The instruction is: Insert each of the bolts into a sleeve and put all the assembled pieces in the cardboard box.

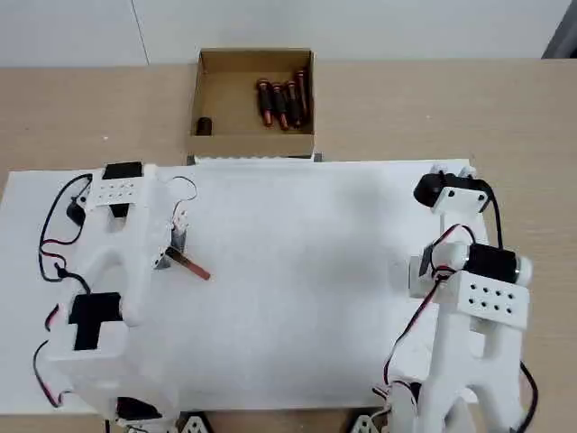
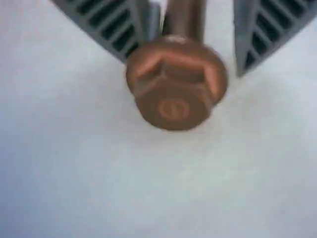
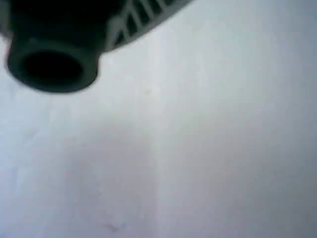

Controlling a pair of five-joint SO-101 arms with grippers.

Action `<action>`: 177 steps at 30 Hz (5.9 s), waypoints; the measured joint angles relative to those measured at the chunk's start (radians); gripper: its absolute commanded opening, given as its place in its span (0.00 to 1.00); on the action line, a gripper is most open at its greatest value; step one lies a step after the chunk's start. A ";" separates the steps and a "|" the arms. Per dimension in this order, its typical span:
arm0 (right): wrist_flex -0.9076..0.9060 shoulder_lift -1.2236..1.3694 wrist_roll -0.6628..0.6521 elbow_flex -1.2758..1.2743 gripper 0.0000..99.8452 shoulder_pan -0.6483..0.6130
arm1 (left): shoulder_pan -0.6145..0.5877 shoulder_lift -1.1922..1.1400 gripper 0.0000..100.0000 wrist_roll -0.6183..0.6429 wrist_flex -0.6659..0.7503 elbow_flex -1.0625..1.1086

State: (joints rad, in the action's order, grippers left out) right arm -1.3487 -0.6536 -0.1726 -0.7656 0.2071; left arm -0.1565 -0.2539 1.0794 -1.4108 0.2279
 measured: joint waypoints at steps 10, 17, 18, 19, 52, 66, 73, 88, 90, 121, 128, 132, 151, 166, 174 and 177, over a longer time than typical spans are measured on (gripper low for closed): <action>0.000 0.000 0.000 0.000 0.00 0.000 | -0.002 -0.006 0.01 0.000 0.026 -0.009; 0.000 0.000 0.000 0.000 0.00 0.000 | 0.060 -0.011 0.01 0.000 -0.061 -0.091; -0.002 0.000 0.000 0.000 0.00 0.000 | 0.081 -0.006 0.01 0.000 -0.083 -0.117; -0.008 0.000 0.000 0.005 0.00 0.000 | 0.101 0.008 0.01 0.000 -0.091 -0.141; -0.256 -0.624 0.000 0.235 0.00 0.000 | 0.341 0.690 0.01 -0.678 -0.133 -0.311; -0.052 -1.059 0.075 -0.209 0.00 -0.204 | 0.350 1.074 0.01 -0.778 0.124 0.160; 0.103 -1.145 0.077 -0.408 0.00 -0.336 | 0.350 1.335 0.01 -0.778 0.382 0.523; 0.517 -1.145 0.078 -0.690 0.00 -0.624 | 0.350 1.916 0.01 -0.715 0.778 1.137; 0.572 -1.145 0.078 -0.732 0.00 -0.663 | 0.350 1.989 0.01 -0.677 0.783 1.177; 0.730 -1.145 -0.002 -0.829 0.00 -0.907 | 0.529 2.055 0.01 -0.388 0.813 1.211; 0.736 -1.143 -0.029 -0.829 0.00 -0.887 | 0.563 2.055 0.01 -0.394 0.813 1.211; 0.736 -1.143 -0.029 -0.829 0.00 -0.887 | 0.608 2.055 0.01 -0.394 0.813 1.211; 0.736 -1.143 -0.078 -0.829 0.00 -0.890 | 0.618 2.056 0.01 -0.463 0.818 1.272; 0.735 -1.142 -0.078 -0.830 0.00 -0.885 | 0.707 2.062 0.11 -0.477 0.821 1.402; 0.735 -1.142 -0.080 -0.832 0.00 -0.885 | 0.677 2.059 0.16 -0.572 0.821 1.427; 0.735 -1.143 -0.080 -0.829 0.00 -0.890 | 0.654 2.059 0.16 -0.583 0.821 1.427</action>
State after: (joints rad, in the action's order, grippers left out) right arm -0.6137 -1.7967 -0.2524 -1.5942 -0.6828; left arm 0.4971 1.8052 0.4964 -0.5900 1.6548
